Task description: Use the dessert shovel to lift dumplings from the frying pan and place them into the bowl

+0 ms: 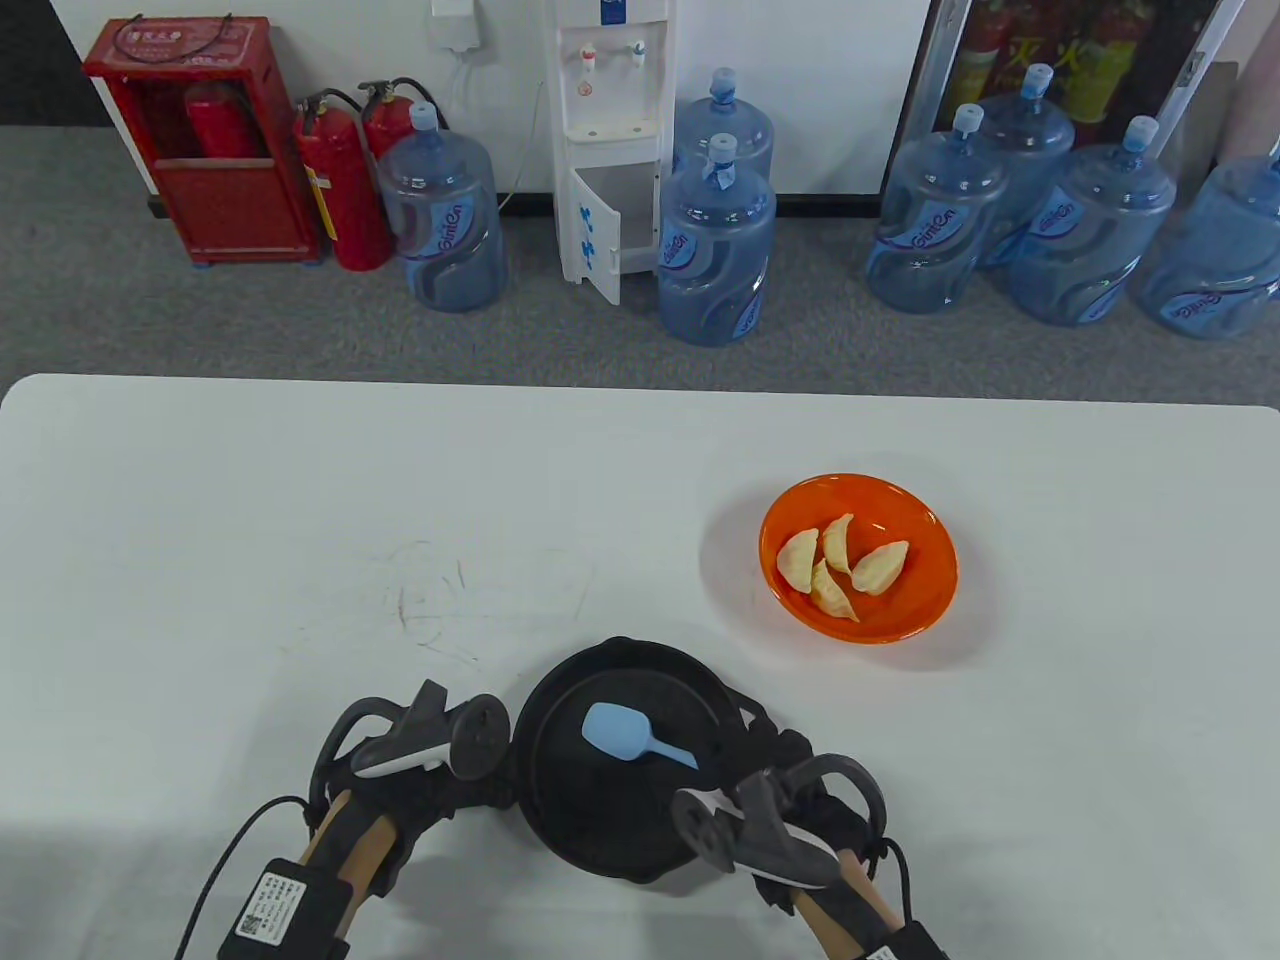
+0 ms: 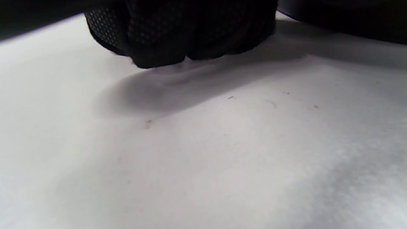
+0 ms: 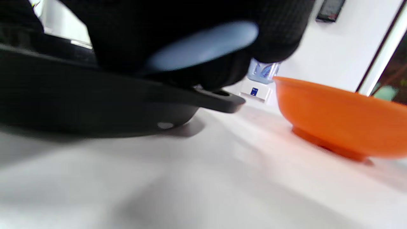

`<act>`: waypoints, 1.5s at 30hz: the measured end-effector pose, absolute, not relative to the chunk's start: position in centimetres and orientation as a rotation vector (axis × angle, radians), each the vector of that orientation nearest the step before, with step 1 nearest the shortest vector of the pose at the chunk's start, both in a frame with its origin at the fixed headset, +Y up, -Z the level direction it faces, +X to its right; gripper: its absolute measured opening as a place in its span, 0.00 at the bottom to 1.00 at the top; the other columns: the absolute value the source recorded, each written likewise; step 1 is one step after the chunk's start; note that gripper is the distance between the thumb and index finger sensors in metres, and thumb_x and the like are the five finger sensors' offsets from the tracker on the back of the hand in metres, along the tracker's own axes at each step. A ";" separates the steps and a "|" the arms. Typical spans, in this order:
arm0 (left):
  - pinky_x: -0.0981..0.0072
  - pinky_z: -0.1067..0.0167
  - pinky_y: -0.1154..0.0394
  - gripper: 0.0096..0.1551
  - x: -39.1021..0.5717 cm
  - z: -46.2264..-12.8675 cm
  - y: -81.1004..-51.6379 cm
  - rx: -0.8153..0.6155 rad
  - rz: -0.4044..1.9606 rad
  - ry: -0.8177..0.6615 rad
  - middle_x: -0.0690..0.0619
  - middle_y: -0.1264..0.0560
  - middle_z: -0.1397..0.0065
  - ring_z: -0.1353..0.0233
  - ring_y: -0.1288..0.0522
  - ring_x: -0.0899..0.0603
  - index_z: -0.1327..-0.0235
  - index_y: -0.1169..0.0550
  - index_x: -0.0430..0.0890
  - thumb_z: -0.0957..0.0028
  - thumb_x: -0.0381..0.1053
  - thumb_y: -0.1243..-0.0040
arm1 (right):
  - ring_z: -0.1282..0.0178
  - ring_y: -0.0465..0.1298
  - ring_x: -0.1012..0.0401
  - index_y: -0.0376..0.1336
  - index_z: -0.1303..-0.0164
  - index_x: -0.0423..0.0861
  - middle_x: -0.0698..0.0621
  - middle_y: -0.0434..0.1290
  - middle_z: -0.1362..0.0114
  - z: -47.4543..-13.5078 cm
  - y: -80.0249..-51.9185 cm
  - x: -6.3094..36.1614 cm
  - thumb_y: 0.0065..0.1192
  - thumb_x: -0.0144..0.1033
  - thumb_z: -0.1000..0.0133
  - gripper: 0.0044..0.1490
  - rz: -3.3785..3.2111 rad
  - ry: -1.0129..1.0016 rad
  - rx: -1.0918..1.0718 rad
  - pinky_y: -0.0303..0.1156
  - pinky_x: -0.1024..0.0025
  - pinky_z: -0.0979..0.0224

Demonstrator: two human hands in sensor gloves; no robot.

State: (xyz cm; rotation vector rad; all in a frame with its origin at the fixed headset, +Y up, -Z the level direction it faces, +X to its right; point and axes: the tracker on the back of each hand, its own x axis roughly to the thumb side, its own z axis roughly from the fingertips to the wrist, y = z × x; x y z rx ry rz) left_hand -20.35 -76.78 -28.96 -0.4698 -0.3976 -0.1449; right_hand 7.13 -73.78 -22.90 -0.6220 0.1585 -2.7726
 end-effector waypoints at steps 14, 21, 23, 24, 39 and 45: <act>0.40 0.26 0.31 0.41 -20.5 -28.6 -76.2 -0.464 -0.155 -0.369 0.56 0.21 0.46 0.47 0.17 0.48 0.40 0.26 0.53 0.61 0.74 0.56 | 0.38 0.77 0.55 0.66 0.20 0.50 0.48 0.73 0.26 -23.1 -73.1 7.2 0.56 0.60 0.36 0.38 -2.830 0.119 -0.570 0.77 0.56 0.38; 0.35 0.22 0.38 0.55 -21.5 -28.1 -73.4 -0.410 -0.112 -0.293 0.50 0.36 0.19 0.20 0.28 0.39 0.18 0.44 0.52 0.60 0.75 0.59 | 0.33 0.76 0.52 0.63 0.17 0.48 0.46 0.70 0.21 -22.7 -67.5 9.8 0.55 0.60 0.34 0.40 -3.183 0.413 -0.409 0.74 0.49 0.31; 0.35 0.22 0.39 0.55 -21.8 -27.9 -72.0 -0.365 -0.071 -0.265 0.49 0.39 0.17 0.17 0.32 0.37 0.17 0.46 0.52 0.59 0.75 0.59 | 0.30 0.74 0.50 0.63 0.17 0.49 0.45 0.68 0.20 -22.2 -66.1 10.8 0.55 0.59 0.34 0.39 -3.296 0.572 -0.373 0.70 0.45 0.25; 0.35 0.21 0.40 0.55 -21.9 -27.8 -70.9 -0.317 -0.037 -0.251 0.49 0.40 0.16 0.16 0.33 0.37 0.17 0.47 0.52 0.58 0.75 0.59 | 0.27 0.73 0.50 0.63 0.16 0.49 0.45 0.67 0.18 -21.8 -65.3 11.5 0.54 0.58 0.33 0.38 -3.355 0.665 -0.339 0.68 0.43 0.22; 0.37 0.23 0.61 0.50 -20.5 -26.5 -68.0 0.252 0.120 -0.067 0.50 0.68 0.15 0.16 0.69 0.34 0.21 0.63 0.65 0.55 0.76 0.66 | 0.10 0.35 0.42 0.34 0.06 0.50 0.41 0.32 0.06 -22.1 -68.5 17.5 0.38 0.64 0.32 0.50 -3.303 0.869 0.054 0.40 0.32 0.18; 0.36 0.23 0.62 0.50 -21.4 -26.6 -70.0 0.169 0.120 -0.039 0.50 0.68 0.15 0.17 0.70 0.34 0.21 0.64 0.65 0.55 0.76 0.66 | 0.10 0.34 0.42 0.32 0.07 0.51 0.41 0.31 0.07 -22.7 -69.9 17.8 0.37 0.64 0.32 0.50 -3.269 0.706 0.110 0.38 0.31 0.18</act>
